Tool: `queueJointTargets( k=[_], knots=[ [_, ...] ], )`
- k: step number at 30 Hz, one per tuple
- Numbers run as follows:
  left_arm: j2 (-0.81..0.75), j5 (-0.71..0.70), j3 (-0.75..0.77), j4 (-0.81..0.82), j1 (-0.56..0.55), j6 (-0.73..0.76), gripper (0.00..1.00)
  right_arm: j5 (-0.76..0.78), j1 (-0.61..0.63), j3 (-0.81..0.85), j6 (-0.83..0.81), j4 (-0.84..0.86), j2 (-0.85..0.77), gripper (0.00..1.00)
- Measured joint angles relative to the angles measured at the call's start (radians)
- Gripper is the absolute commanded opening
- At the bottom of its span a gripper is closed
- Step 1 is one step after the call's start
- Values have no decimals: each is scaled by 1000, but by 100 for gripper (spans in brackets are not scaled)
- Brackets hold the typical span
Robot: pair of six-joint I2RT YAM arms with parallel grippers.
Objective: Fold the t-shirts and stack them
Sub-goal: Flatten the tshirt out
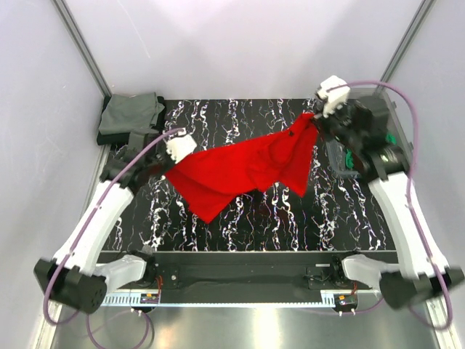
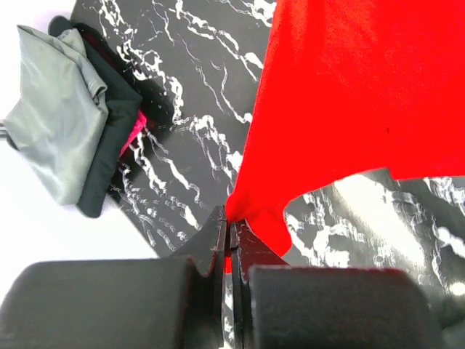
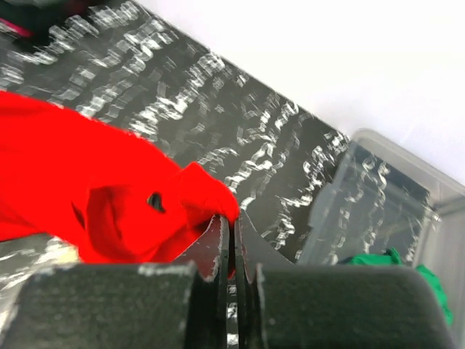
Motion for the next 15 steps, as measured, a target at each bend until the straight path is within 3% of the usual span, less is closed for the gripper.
queueJointTargets(
  k=[4,7,9,14,15],
  knots=[
    [-137,5,-48,-41,0,73,0,-2,2,-16,41,-33,-114,0],
    [-144,-47,-133,10,0,103,0,44,-2,-16,47,-11,-56,0],
    [-51,-88,-149,38,11,105,0,61,-8,-18,47,9,50,0],
    [375,-143,-50,128,94,57,0,74,-49,-37,52,66,389,0],
    [453,-149,-10,140,107,43,10,76,-62,-35,55,68,455,0]
  ],
)
